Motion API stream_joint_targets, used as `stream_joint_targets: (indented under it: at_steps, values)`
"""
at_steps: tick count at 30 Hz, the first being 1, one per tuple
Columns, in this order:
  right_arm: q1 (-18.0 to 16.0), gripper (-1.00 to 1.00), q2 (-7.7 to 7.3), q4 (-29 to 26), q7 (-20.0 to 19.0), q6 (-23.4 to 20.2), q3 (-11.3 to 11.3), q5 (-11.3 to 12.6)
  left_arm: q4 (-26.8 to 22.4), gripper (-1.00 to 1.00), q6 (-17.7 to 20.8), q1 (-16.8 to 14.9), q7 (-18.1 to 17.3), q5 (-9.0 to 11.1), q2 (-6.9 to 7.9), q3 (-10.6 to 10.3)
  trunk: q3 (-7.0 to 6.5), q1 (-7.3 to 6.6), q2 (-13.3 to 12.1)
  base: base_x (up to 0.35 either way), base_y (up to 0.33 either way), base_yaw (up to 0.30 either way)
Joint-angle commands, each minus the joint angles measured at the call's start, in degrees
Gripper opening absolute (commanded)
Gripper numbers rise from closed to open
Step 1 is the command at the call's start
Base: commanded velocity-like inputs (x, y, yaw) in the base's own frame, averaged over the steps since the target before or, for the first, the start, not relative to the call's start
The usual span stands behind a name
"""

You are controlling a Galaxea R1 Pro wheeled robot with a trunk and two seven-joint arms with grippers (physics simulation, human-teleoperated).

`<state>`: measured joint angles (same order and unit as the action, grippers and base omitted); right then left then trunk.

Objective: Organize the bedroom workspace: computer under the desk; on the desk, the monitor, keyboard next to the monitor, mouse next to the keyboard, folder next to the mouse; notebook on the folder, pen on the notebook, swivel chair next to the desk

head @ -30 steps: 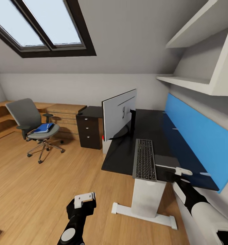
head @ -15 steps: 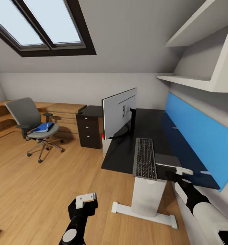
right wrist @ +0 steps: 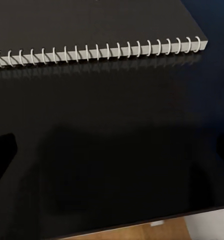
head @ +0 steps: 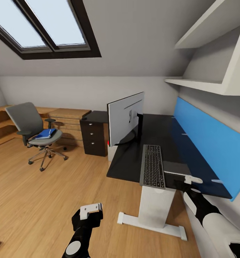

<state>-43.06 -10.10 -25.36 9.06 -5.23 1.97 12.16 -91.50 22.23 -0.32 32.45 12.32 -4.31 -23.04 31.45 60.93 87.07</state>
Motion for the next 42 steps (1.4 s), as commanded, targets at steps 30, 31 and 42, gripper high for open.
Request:
stream_joint_targets:
  at_steps: [30,31,42]
  values:
    - [0.0,1.0,0.35,-0.1,0.3,-0.4,-0.9,0.2,-0.1,1.0,0.2,0.0,0.4,0.4,0.01,-0.1,0.05,0.0,0.0,0.0,0.0,0.127]
    - [0.0,1.0,0.35,-0.1,0.3,-0.3,-0.9,0.2,-0.1,1.0,0.2,0.0,0.4,0.4,0.01,-0.1,0.05,0.0,0.0,0.0,0.0,0.273]
    - [0.0,1.0,0.35,-0.1,0.3,-0.3,-0.9,0.2,-0.1,1.0,0.3,0.0,0.4,0.5,0.01,-0.1,0.05,0.0,0.0,0.0,0.0,0.248]
